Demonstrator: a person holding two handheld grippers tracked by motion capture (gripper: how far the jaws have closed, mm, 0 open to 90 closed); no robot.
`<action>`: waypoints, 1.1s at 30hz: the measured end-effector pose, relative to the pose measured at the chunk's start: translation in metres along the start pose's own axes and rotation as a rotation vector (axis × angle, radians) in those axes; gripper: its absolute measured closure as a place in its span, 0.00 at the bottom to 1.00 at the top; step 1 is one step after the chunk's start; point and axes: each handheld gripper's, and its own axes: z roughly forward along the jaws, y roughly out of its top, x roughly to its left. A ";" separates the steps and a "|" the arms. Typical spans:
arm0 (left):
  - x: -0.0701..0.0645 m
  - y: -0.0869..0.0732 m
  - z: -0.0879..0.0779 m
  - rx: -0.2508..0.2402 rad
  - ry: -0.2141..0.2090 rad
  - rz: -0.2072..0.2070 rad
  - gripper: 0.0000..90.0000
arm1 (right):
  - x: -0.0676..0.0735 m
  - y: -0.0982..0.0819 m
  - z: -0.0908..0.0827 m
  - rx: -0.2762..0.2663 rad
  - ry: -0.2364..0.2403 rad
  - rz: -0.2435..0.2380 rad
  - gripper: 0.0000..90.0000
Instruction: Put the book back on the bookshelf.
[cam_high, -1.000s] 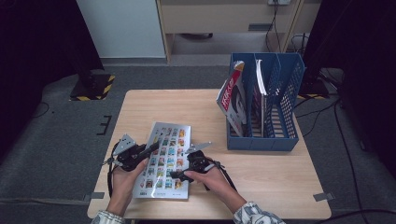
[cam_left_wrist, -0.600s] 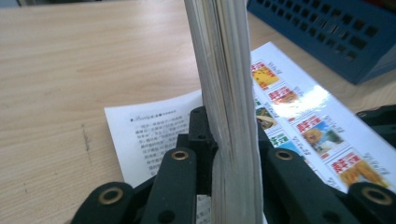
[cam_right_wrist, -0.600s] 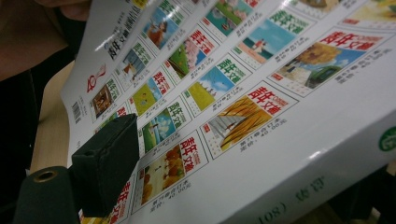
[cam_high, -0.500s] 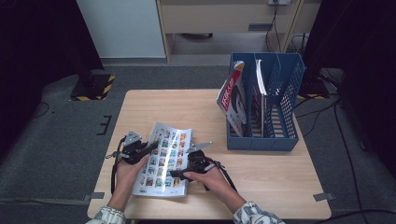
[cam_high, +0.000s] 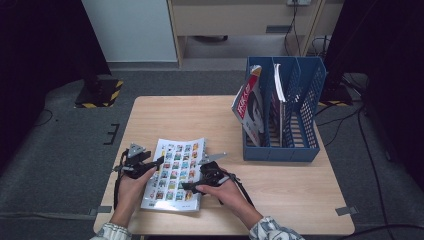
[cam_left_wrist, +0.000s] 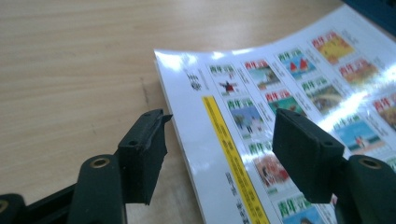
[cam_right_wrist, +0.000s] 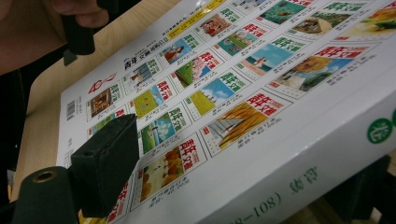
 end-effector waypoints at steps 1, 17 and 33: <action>-0.001 -0.001 0.001 0.008 -0.003 -0.001 0.37 | 0.000 0.000 0.000 0.000 -0.006 0.000 0.16; 0.003 -0.012 0.012 0.039 -0.060 -0.044 0.37 | -0.009 0.021 0.014 0.067 -0.023 -0.053 0.10; 0.004 -0.013 0.013 0.039 -0.069 -0.056 0.37 | -0.012 0.023 0.015 0.061 -0.019 -0.039 0.11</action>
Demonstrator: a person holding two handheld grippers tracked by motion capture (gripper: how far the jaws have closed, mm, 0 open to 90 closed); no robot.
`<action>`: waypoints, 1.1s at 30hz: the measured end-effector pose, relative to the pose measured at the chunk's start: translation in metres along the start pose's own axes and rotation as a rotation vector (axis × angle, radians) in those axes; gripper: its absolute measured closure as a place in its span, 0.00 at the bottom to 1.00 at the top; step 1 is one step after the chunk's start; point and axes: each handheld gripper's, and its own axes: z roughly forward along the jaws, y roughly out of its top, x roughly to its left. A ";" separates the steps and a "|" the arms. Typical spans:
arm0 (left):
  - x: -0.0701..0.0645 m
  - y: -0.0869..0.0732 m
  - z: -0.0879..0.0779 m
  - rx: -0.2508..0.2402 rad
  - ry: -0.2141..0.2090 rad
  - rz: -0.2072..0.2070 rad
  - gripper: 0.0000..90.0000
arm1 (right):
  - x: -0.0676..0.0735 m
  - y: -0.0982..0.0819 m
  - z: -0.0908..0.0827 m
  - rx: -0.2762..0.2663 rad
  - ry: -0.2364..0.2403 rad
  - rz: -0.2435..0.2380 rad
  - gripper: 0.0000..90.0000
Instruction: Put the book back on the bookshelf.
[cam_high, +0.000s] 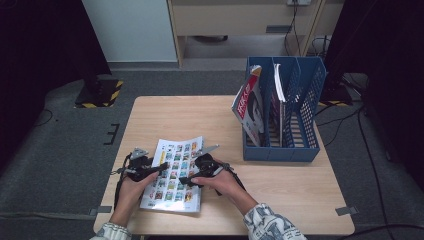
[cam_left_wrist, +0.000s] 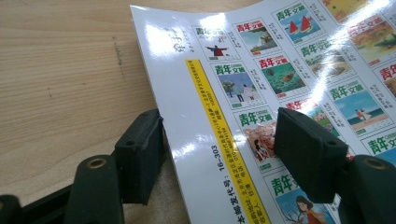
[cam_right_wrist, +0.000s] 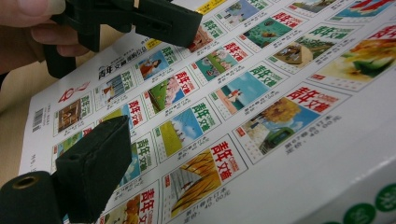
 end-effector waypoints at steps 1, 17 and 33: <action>0.000 0.000 0.000 -0.001 0.000 0.000 0.36 | 0.000 -0.001 0.000 -0.007 0.002 0.004 0.11; 0.000 0.000 0.000 -0.001 -0.005 0.002 0.37 | -0.003 0.008 0.000 0.044 0.003 0.006 0.21; 0.001 0.001 -0.004 0.008 -0.009 -0.022 0.42 | 0.007 0.016 -0.011 -0.017 -0.061 -0.029 0.55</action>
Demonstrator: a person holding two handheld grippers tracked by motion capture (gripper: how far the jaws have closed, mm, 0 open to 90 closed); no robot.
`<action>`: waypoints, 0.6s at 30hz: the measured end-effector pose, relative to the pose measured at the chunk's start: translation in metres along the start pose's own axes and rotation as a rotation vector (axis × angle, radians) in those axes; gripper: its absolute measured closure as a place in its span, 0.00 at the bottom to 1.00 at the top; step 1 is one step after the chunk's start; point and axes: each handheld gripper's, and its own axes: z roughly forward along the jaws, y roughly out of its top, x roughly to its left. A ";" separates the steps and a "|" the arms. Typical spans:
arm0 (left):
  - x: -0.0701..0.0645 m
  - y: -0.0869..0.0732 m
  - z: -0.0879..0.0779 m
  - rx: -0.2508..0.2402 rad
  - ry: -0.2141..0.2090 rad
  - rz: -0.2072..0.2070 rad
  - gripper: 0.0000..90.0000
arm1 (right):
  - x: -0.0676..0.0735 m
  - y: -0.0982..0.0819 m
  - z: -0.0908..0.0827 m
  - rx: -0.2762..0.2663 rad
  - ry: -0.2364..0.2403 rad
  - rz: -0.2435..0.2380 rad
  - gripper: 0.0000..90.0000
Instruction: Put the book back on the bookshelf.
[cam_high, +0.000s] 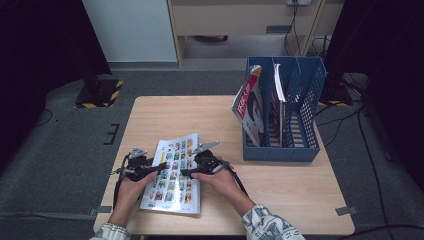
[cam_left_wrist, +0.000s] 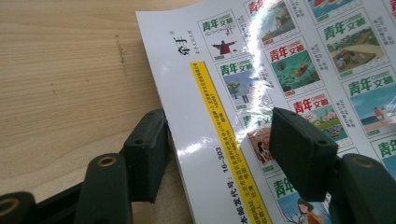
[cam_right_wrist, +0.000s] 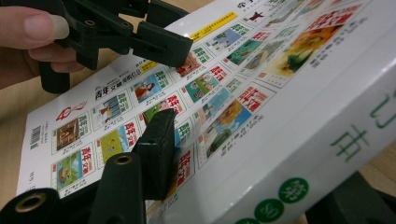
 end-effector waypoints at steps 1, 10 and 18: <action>0.000 0.000 0.000 0.002 -0.003 0.000 0.42 | 0.002 0.001 -0.001 -0.004 -0.008 -0.013 0.56; 0.002 0.002 0.004 -0.013 -0.049 0.010 0.27 | 0.008 0.003 -0.011 -0.047 -0.033 -0.088 0.58; 0.009 0.003 0.004 -0.023 -0.096 -0.011 0.18 | 0.012 0.004 -0.014 -0.080 -0.031 -0.131 0.60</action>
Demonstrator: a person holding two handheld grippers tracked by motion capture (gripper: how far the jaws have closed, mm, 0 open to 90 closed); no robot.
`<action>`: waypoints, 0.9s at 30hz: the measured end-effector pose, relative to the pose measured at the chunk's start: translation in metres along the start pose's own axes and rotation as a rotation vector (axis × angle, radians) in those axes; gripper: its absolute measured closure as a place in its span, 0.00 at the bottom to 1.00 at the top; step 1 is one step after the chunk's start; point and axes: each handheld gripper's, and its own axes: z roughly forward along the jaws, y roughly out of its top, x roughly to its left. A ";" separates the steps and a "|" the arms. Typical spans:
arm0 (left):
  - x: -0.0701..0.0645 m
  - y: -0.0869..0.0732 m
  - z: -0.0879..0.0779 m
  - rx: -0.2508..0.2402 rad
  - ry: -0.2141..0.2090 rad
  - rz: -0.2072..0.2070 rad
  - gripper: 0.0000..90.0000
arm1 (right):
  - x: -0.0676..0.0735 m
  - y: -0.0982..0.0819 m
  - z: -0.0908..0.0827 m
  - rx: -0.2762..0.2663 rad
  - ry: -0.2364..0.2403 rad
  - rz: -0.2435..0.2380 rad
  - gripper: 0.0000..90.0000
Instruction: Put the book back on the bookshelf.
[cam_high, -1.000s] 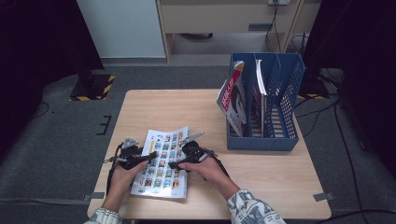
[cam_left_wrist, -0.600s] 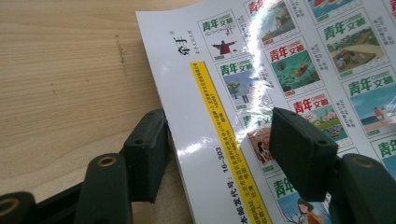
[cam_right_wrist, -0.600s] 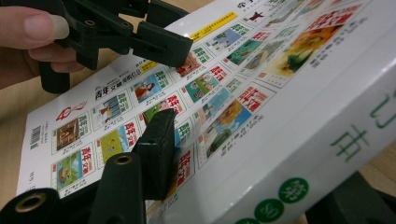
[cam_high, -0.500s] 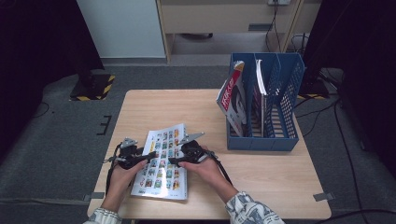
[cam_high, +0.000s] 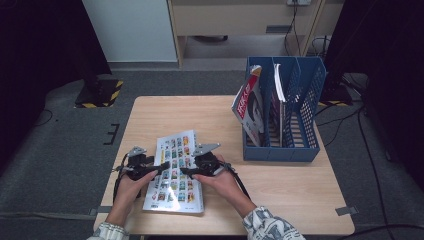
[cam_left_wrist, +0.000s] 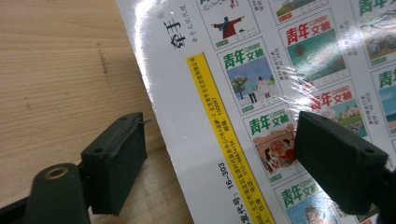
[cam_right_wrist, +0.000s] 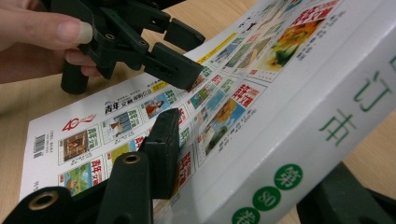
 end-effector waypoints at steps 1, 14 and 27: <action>0.001 0.000 0.000 -0.002 -0.006 -0.003 0.17 | 0.001 0.001 -0.001 -0.008 0.000 -0.011 0.60; 0.001 0.003 -0.002 -0.039 -0.153 -0.044 0.15 | 0.003 0.007 -0.018 -0.080 0.016 -0.086 0.66; 0.011 0.008 -0.021 -0.062 -0.118 -0.087 0.66 | 0.000 0.011 -0.025 -0.100 0.020 -0.099 0.67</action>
